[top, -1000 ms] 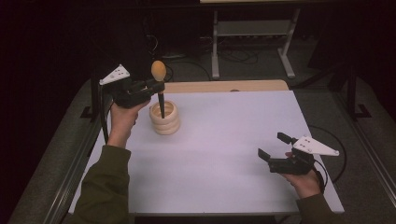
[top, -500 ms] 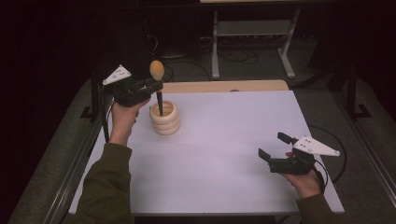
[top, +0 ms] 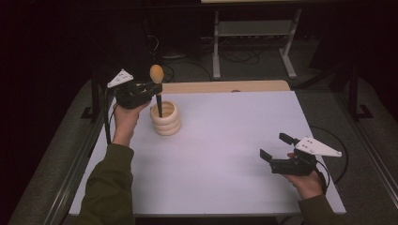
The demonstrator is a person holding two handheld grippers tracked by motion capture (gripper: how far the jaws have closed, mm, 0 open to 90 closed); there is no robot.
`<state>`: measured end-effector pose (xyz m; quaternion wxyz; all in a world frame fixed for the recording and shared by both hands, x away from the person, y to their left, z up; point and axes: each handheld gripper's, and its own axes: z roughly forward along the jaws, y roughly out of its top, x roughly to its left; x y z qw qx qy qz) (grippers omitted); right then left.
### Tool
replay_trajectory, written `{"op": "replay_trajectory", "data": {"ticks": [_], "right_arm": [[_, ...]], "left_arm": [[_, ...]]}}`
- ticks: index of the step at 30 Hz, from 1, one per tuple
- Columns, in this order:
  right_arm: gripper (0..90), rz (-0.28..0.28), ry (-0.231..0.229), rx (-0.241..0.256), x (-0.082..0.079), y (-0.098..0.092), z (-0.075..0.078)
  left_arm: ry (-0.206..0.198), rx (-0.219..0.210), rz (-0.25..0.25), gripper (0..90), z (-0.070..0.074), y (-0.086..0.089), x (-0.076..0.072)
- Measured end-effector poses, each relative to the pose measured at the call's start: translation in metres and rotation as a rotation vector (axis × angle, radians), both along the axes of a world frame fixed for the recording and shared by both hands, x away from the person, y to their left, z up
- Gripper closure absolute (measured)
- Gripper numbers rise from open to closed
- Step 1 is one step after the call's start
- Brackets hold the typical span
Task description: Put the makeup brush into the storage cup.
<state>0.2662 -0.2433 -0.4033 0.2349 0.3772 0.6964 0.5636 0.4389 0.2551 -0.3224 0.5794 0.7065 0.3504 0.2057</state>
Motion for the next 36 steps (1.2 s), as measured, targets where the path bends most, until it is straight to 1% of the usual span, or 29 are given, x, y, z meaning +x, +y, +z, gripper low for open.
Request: {"op": "replay_trajectory", "data": {"ticks": [5,8,17,22,27,28,30,32,35,36], "right_arm": [[3.7,0.002,-0.002,-0.004,0.000,0.001,0.000],[3.7,0.002,-0.002,-0.005,0.001,0.001,0.000],[3.8,0.003,-0.002,-0.002,0.000,0.000,0.000],[3.8,0.004,-0.002,-0.003,0.000,0.000,0.000],[3.8,0.003,-0.002,0.000,0.000,0.000,0.000],[3.8,0.003,-0.001,-0.001,0.000,0.000,0.000],[3.8,0.003,-0.002,-0.001,0.000,0.000,0.000],[3.8,0.003,-0.002,-0.001,0.000,0.000,0.000],[3.8,0.004,-0.002,-0.001,0.000,0.000,0.000],[3.8,0.003,0.000,0.001,0.000,0.000,0.000]], "left_arm": [[0.017,0.012,-0.003,63.0,-0.006,-0.002,0.001],[0.027,0.033,-0.012,62.9,-0.011,-0.005,0.002],[0.043,0.057,-0.016,63.0,-0.020,-0.012,0.004],[0.047,0.078,-0.011,62.9,-0.023,-0.013,0.005],[0.060,0.088,-0.006,62.9,-0.027,-0.012,0.006],[0.068,0.081,-0.004,62.9,-0.028,-0.012,0.006],[0.074,0.093,-0.004,62.9,-0.030,-0.011,0.006],[0.080,0.086,-0.003,62.8,-0.032,-0.011,0.007],[0.092,0.099,0.001,62.4,-0.033,-0.011,0.007],[0.085,0.087,-0.006,61.1,-0.034,-0.011,0.008]]}}
